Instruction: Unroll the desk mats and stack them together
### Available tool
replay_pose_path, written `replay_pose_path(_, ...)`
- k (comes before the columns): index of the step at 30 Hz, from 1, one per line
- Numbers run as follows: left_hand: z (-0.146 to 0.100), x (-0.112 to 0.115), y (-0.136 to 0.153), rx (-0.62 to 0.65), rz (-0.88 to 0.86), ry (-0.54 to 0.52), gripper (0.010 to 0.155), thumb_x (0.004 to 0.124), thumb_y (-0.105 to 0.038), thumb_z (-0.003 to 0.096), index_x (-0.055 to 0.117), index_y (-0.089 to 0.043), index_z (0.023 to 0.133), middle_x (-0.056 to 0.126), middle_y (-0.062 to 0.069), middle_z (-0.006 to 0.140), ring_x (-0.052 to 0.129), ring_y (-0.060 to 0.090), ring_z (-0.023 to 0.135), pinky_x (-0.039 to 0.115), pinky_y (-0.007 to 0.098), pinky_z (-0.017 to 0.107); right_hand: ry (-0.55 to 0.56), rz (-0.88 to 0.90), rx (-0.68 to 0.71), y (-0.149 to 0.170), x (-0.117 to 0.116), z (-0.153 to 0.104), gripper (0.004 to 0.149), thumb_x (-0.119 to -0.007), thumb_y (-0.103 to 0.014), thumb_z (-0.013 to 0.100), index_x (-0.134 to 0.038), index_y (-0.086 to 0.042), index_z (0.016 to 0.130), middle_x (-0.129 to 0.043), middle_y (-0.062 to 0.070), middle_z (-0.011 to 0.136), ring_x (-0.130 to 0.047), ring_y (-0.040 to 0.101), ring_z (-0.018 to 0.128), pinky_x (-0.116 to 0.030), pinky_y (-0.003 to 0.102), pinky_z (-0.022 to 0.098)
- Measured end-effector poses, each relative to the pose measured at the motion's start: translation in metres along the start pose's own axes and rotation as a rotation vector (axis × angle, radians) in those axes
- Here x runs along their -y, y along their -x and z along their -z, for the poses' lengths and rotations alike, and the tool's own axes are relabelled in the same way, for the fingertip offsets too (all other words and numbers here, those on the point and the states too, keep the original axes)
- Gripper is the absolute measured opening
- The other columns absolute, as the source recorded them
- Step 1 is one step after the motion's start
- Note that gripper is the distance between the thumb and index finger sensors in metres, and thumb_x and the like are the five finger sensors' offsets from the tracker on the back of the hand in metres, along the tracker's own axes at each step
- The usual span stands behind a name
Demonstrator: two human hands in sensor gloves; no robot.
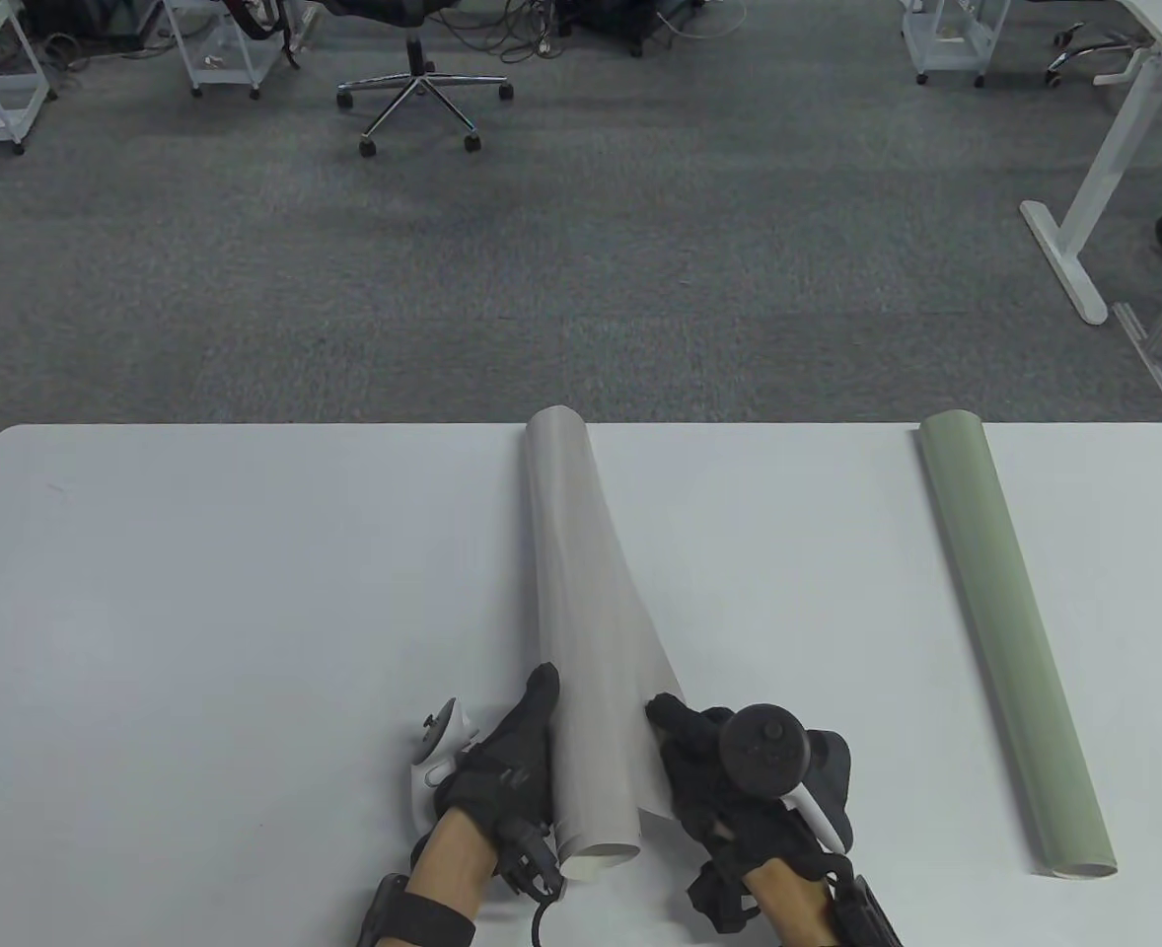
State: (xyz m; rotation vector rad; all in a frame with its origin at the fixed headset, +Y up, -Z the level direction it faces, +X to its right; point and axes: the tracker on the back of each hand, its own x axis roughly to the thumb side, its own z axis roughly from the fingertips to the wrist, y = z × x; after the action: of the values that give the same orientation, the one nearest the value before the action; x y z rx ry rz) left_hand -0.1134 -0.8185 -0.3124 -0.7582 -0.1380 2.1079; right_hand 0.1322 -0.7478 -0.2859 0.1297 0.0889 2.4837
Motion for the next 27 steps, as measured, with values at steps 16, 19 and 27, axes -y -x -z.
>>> replay_pose_path(16, -0.001, -0.003, -0.003, 0.009, -0.068, 0.055, 0.100, 0.052, -0.062, 0.0602, 0.014, 0.015, 0.111, 0.058, 0.029, 0.114, 0.091, 0.047, 0.094, 0.087, 0.056, 0.062, 0.019, -0.198, -0.006, 0.004, 0.000, 0.002, 0.046, -0.078, -0.019, 0.055, -0.076, -0.019, 0.101, -0.083, 0.020, 0.083, -0.097, 0.018, 0.047, -0.086, 0.040, 0.038)
replay_pose_path(19, -0.001, -0.007, -0.004, 0.008, -0.017, 0.029, 0.098, 0.051, -0.062, 0.0605, 0.013, 0.013, 0.111, 0.054, 0.028, 0.113, 0.094, 0.047, 0.091, 0.091, 0.056, 0.060, 0.022, -0.230, -0.018, 0.007, 0.001, 0.004, 0.046, -0.078, -0.020, 0.055, -0.077, -0.020, 0.100, -0.083, 0.020, 0.083, -0.097, 0.018, 0.047, -0.086, 0.039, 0.038)
replay_pose_path(27, -0.001, -0.005, -0.008, 0.050, -0.047, 0.096, 0.092, 0.050, -0.053, 0.0636, 0.001, 0.006, 0.114, 0.044, 0.033, 0.117, 0.082, 0.054, 0.099, 0.082, 0.066, 0.063, 0.025, -0.286, -0.055, 0.017, 0.002, 0.006, 0.046, -0.078, -0.020, 0.055, -0.077, -0.019, 0.100, -0.083, 0.020, 0.083, -0.097, 0.018, 0.047, -0.086, 0.040, 0.038)
